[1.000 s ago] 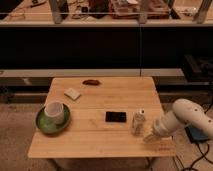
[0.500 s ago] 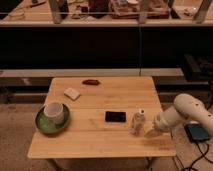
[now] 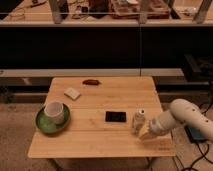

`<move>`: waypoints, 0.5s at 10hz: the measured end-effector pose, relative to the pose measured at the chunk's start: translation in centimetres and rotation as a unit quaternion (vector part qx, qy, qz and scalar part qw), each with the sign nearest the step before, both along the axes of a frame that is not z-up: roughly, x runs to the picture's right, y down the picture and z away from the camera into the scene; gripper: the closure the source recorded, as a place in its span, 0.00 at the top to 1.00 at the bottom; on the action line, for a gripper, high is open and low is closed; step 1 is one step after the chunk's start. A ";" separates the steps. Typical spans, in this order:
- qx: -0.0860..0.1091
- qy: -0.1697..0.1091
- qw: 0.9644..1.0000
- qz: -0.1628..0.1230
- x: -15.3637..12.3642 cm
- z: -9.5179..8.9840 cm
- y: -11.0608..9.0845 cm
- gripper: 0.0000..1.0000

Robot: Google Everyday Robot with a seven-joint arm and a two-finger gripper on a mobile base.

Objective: Knock the bottle over

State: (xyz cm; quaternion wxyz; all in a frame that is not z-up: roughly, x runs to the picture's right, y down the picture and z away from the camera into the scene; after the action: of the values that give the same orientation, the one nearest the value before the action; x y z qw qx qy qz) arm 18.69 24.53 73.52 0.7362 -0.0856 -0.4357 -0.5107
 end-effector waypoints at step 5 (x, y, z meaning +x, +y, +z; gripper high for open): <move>0.005 -0.003 1.000 -0.013 1.4 -0.8 -1.8 0.27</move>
State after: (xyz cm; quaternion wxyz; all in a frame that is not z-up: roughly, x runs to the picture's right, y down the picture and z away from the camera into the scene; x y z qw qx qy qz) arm 20.09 22.74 72.71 0.7288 -0.0858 -0.4344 -0.5223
